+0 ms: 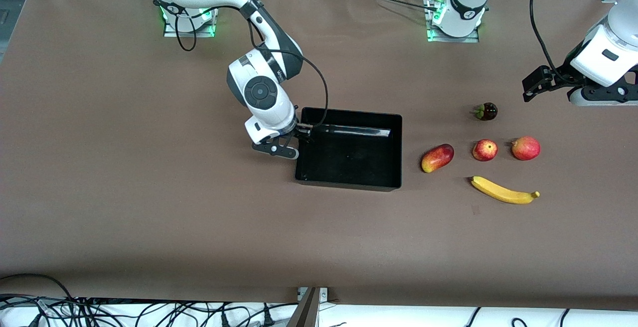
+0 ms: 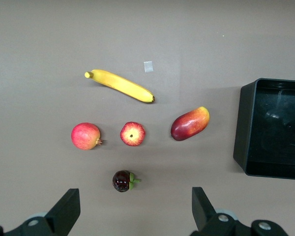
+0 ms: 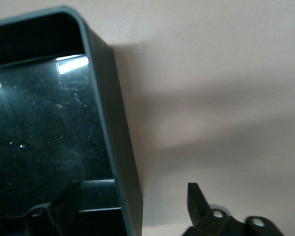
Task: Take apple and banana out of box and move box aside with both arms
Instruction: 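Lower the right gripper and grasp the rim of the empty tray, then drag the tray with the right gripper toward the right arm's base side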
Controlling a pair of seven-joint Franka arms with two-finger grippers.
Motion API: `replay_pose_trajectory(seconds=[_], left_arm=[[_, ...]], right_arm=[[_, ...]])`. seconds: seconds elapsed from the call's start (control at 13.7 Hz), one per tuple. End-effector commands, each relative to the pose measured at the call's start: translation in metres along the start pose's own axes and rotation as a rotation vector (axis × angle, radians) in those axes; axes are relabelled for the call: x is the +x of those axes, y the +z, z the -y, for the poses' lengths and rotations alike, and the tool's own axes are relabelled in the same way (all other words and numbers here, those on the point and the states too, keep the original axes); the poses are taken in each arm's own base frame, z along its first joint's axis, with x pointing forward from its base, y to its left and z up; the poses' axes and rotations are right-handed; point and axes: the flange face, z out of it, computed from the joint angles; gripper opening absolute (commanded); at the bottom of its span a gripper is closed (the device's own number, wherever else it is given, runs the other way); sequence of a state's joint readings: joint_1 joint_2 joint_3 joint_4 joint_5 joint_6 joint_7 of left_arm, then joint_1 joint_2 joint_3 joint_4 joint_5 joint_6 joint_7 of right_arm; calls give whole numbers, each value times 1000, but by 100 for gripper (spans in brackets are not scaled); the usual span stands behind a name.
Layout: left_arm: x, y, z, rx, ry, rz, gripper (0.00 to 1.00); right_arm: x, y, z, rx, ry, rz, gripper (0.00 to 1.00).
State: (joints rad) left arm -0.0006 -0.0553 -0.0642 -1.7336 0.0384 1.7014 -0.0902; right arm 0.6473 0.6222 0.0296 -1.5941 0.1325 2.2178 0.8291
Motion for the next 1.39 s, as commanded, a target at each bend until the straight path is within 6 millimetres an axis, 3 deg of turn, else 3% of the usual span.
replay_pose_trajectory(seconds=[0.0,0.22,0.51,0.66,0.8,1.02,1.32], left_arm=[[-1,-6,4,22,18,0,100],[-1,-6,4,23,20,0,100],[-1,-7,3,23,21,-3,100],[-1,-7,3,21,21,-3,100],[-1,-7,7,21,15,-1,100],[0,-7,8,21,12,-1,100],[0,-6,9,21,10,-1,100]], right_arm=[[-3,6,6,-7,2,-9,54],[-4,8,5,-15,-1,-4,2],[3,6,-1,-18,-41,-5,0],[16,-11,-13,-30,-63,-2,0],[39,-44,-37,-37,-112,29,0],[74,-95,-90,-50,-211,66,0],[127,-127,-194,-93,-324,99,0]])
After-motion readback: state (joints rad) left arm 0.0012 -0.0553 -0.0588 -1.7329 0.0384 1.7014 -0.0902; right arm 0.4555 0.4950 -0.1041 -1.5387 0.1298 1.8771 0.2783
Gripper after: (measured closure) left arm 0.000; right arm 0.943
